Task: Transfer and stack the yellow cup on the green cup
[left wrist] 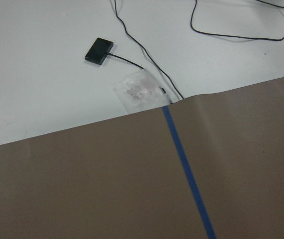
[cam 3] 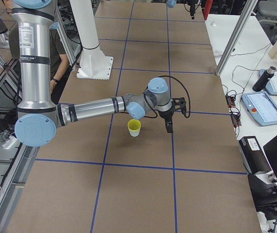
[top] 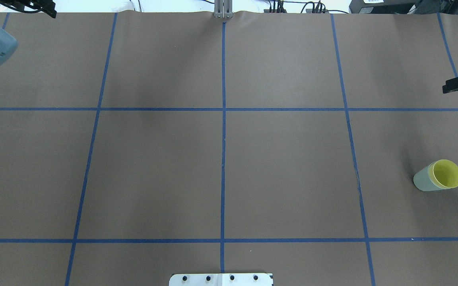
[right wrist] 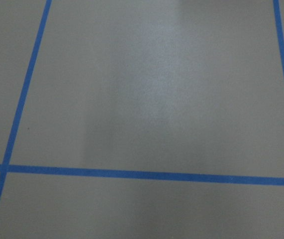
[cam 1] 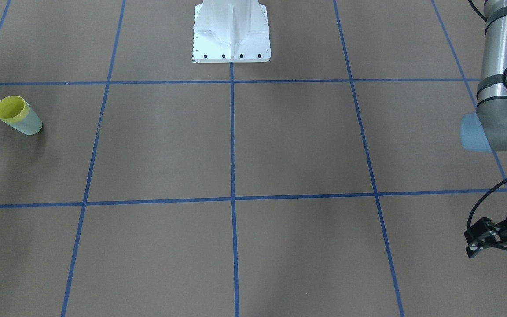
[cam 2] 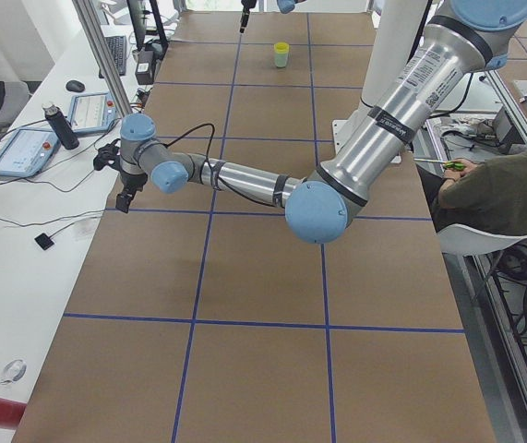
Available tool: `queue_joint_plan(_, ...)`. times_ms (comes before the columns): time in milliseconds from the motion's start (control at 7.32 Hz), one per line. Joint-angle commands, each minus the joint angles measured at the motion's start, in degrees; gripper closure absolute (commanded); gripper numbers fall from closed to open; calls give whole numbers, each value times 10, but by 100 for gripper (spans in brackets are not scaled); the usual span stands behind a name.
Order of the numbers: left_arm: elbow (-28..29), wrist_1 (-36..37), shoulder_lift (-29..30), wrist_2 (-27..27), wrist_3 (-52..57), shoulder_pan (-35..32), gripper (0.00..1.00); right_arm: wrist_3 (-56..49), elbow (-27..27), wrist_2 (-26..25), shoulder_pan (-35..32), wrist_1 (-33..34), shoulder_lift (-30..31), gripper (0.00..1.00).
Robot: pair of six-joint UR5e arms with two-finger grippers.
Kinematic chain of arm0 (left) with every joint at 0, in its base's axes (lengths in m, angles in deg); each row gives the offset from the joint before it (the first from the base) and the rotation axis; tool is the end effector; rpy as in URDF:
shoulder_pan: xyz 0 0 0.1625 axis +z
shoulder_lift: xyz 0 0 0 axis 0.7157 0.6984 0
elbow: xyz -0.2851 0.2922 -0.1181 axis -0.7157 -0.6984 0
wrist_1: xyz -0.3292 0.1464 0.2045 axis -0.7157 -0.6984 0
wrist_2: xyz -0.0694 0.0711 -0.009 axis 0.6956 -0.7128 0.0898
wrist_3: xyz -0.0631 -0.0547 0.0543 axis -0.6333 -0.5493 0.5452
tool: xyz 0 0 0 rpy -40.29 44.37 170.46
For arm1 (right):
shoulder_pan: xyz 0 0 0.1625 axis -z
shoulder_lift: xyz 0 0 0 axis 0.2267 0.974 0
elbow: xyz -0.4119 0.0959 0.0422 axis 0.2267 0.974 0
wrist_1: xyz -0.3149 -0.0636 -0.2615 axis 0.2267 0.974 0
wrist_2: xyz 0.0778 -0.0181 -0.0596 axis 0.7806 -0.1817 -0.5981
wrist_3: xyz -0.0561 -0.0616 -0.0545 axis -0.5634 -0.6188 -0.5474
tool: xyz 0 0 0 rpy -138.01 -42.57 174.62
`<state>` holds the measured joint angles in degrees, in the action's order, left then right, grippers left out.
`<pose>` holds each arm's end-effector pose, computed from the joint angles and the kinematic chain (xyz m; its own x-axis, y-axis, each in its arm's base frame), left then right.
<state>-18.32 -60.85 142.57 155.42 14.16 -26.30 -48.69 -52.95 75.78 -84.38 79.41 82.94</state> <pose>0.1604 -0.7533 0.4290 0.7444 0.1808 -0.6428 0.0795 0.9318 0.3542 -0.0879 -0.5249 0.5239 0.7684 -0.0214 0.6396 -0.1811 0.9513 0.2494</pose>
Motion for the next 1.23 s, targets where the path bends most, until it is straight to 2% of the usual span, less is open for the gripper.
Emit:
queue_joint_plan(0,-10,199,20,42,169,-65,1,-77,66,68,-68,92,-64,0)
queue_joint_plan(137,-11,236,12,93,237,-109,0,-103,130,142,-102,94,-90,0)
queue_joint_plan(273,-12,229,-38,202,241,-138,0,-128,155,175,-112,95,-96,0)
queue_joint_plan(410,-64,204,-126,242,234,-157,0,-129,159,175,-122,94,-96,0)
queue_joint_plan(546,-86,198,-171,240,220,-169,0,-129,158,178,-128,90,-96,0)
queue_joint_plan(683,-106,187,-172,170,225,-201,0,-129,158,177,-137,92,-96,0)
queue_joint_plan(819,-130,189,-178,84,225,-204,0,-129,158,175,-146,94,-95,0)
queue_joint_plan(956,-163,194,-209,58,225,-202,0,-129,157,168,-154,96,-94,0)
queue_joint_plan(1093,-217,228,-254,60,226,-201,0,-131,165,159,-150,106,-93,0)
